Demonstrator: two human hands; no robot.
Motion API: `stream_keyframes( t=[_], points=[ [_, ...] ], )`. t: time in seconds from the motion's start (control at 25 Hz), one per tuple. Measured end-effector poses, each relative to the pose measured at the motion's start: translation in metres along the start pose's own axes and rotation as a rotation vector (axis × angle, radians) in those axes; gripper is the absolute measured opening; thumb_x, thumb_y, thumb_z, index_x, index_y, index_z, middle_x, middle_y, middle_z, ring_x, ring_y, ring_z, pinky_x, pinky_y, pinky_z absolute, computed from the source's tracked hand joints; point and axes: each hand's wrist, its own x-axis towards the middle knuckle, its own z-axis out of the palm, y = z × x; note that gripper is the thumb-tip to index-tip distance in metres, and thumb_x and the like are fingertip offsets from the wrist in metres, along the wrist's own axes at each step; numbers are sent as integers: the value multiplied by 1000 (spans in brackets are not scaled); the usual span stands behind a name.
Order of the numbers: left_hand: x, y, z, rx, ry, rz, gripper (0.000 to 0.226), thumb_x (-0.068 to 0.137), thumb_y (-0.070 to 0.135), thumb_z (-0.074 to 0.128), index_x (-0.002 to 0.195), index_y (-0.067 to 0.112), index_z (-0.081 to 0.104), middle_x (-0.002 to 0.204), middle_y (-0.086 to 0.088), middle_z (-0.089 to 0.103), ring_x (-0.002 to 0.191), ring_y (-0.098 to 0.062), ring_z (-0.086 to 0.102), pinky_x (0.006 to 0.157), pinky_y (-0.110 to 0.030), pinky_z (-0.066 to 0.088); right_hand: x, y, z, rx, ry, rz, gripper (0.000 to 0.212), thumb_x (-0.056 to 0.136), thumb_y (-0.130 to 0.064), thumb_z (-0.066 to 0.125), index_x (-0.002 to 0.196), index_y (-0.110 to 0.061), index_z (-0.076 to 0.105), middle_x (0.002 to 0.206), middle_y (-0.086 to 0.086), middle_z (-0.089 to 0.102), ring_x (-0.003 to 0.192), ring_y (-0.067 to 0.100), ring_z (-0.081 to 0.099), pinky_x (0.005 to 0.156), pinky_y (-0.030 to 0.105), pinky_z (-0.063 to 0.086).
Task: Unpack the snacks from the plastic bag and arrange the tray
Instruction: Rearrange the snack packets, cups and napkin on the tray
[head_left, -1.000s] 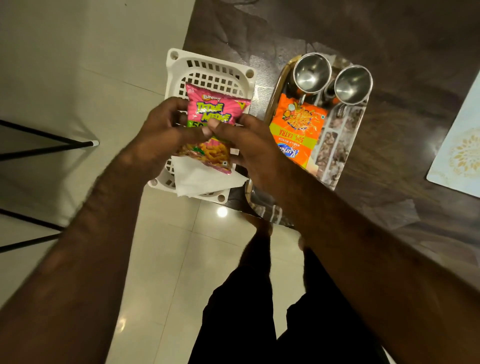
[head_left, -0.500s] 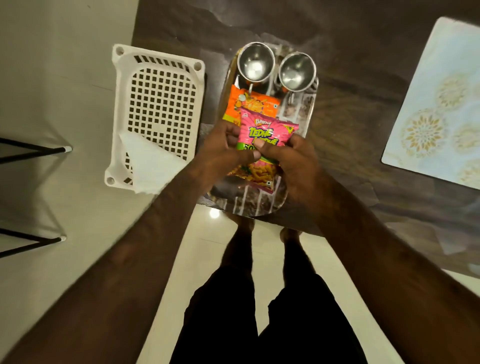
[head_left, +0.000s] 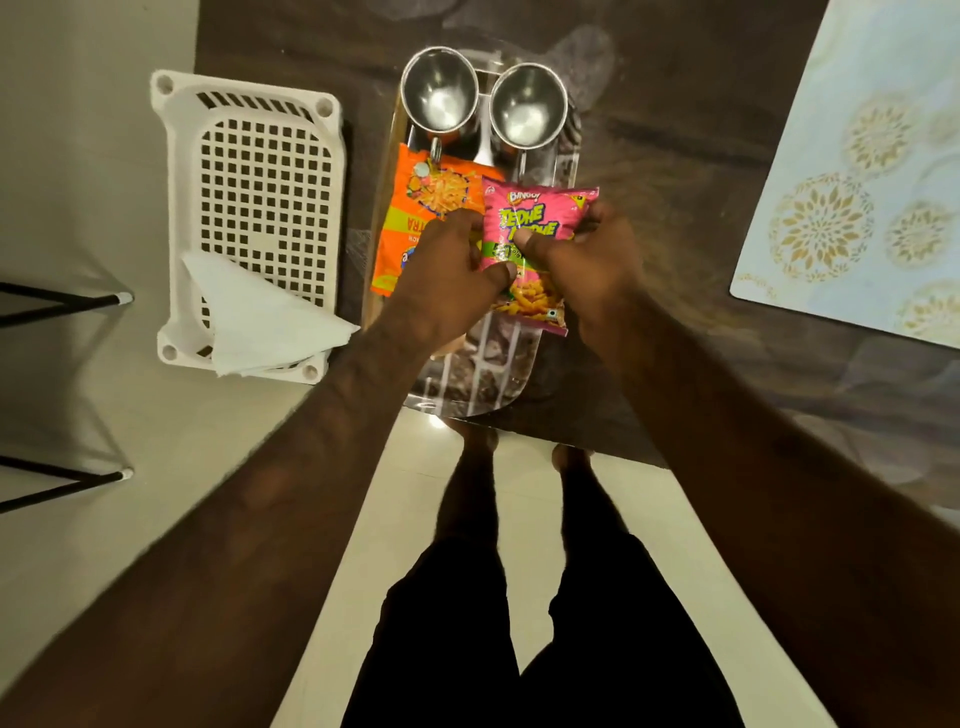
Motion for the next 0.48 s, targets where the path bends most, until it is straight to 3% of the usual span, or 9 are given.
stream_keyframes(
  t=[0.08,0.24,0.32,0.4,0.48],
  points=[
    [1,3,-2,-1,-34,2,56,86,23,75,137,13,55,120,-19,65,106,-32,66,93,-44,55,4,-1,0,-38,5,-4,70,61,-33,93,118,-12,60,108,7,76,100,28,76,91,51,62],
    [-9,0,-12,8,19,22,55,87,18,74,138,14,55,114,-10,60,99,-21,60,94,-37,53,4,0,0,-77,-20,1,73,63,-40,91,122,-9,62,117,11,74,108,31,73,95,51,60],
    [-19,-11,-26,-83,77,21,44,89,12,70,131,15,59,106,-7,59,92,-20,61,87,-36,55,-9,-3,-2,-168,146,-47,73,64,-48,84,124,-14,57,123,6,67,116,27,68,99,48,56],
    [-28,-27,-49,-172,151,-12,34,90,8,66,122,15,61,105,-5,61,90,-16,62,81,-35,56,-30,-4,-2,-229,313,-138,50,73,-42,75,116,-21,59,103,-6,65,101,20,67,93,44,56],
    [-34,-46,-76,-165,249,-43,25,90,7,65,113,16,63,105,-6,63,87,-14,63,77,-28,57,-50,-2,3,-246,203,-225,22,81,-24,69,103,-25,66,76,-13,56,76,10,60,80,38,57]
  ],
)
